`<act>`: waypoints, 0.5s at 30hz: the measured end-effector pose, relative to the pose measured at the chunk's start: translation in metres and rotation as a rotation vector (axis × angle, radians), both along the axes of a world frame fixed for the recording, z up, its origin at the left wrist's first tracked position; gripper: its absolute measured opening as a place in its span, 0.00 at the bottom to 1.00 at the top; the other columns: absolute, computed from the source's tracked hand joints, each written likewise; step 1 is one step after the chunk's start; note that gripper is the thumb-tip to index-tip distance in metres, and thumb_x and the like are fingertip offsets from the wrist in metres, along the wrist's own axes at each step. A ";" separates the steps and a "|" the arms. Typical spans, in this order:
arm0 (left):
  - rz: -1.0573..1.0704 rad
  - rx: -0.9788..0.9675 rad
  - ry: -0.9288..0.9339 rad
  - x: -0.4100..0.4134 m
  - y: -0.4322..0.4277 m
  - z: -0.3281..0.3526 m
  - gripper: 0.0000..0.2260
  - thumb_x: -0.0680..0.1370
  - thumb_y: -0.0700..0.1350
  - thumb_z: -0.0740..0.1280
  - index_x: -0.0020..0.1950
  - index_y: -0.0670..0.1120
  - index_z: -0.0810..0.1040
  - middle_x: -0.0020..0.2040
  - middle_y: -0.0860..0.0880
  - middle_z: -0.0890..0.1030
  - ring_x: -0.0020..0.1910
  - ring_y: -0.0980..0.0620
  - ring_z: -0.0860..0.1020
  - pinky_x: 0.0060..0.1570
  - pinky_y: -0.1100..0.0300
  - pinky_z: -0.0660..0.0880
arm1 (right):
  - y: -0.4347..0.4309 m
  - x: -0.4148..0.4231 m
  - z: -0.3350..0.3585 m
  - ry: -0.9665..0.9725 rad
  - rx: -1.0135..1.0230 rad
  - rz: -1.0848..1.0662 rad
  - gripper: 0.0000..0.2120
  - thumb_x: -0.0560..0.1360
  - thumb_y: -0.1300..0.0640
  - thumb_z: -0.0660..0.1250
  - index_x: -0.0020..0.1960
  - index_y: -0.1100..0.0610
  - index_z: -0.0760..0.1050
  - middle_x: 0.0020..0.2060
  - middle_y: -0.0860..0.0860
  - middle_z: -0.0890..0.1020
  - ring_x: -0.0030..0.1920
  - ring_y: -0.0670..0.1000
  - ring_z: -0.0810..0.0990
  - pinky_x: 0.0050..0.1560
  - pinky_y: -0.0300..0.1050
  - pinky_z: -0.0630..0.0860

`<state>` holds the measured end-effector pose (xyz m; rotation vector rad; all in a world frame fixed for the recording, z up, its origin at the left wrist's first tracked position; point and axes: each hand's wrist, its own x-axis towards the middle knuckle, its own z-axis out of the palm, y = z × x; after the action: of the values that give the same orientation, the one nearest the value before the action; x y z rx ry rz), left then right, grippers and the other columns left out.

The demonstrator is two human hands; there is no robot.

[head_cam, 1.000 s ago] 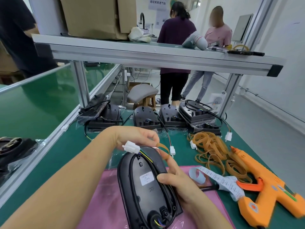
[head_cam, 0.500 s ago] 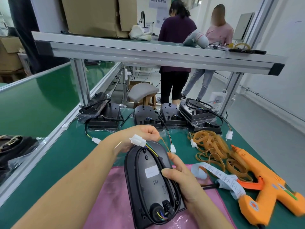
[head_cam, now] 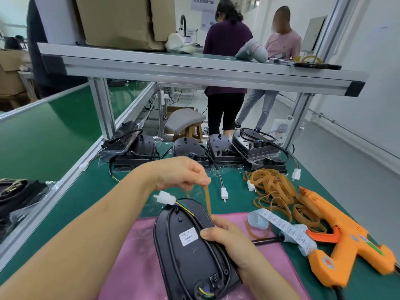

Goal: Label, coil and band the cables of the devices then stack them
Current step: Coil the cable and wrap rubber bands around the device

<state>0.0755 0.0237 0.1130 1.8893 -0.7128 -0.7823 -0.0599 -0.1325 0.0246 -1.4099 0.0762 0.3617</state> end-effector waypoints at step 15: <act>0.272 -0.154 -0.157 -0.014 0.033 -0.001 0.08 0.67 0.49 0.75 0.35 0.46 0.80 0.31 0.43 0.70 0.27 0.54 0.65 0.30 0.69 0.67 | -0.011 -0.006 0.008 -0.073 0.163 -0.212 0.24 0.58 0.57 0.72 0.54 0.55 0.81 0.49 0.61 0.84 0.44 0.57 0.84 0.38 0.45 0.79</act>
<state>0.0610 0.0568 0.1116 1.8700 -0.5780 -0.3993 -0.0662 -0.1434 0.0327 -1.2391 0.1325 0.1369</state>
